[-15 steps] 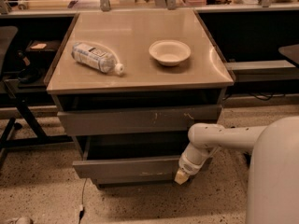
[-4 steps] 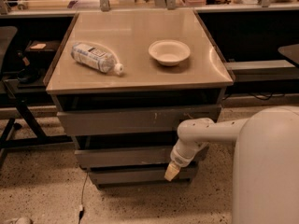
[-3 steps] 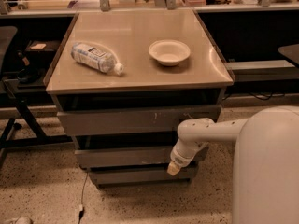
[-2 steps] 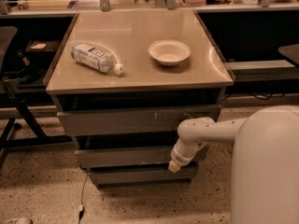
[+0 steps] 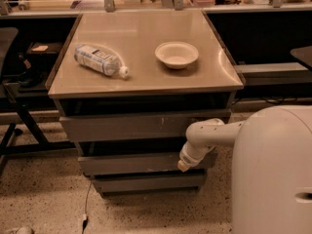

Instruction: Close middle drawer

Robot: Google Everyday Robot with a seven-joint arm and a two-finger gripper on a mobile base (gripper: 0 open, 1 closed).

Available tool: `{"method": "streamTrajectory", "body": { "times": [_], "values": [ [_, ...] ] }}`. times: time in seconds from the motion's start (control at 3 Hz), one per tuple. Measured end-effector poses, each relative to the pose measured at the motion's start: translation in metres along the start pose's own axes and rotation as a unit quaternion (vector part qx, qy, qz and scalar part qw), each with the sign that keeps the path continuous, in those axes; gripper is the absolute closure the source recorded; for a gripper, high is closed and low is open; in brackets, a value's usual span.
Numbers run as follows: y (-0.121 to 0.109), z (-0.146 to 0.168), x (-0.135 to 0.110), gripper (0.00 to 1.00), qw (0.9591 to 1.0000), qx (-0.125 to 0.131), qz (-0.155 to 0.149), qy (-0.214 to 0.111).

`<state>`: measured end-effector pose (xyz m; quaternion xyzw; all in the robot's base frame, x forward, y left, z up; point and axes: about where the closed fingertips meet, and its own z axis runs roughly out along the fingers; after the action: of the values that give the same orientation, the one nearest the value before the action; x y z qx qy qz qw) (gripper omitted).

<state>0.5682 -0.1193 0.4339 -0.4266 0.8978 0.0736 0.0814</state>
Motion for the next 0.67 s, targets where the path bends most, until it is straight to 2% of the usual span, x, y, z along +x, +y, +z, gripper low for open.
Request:
{"method": "streamTrajectory", "body": {
  "times": [0.33, 0.67],
  "values": [
    [-0.0004, 0.0003, 0.0002, 0.82, 1.0000, 0.001, 0.004, 0.000],
    [-0.0004, 0.0003, 0.0002, 0.59, 1.0000, 0.001, 0.004, 0.000]
  ]
}}
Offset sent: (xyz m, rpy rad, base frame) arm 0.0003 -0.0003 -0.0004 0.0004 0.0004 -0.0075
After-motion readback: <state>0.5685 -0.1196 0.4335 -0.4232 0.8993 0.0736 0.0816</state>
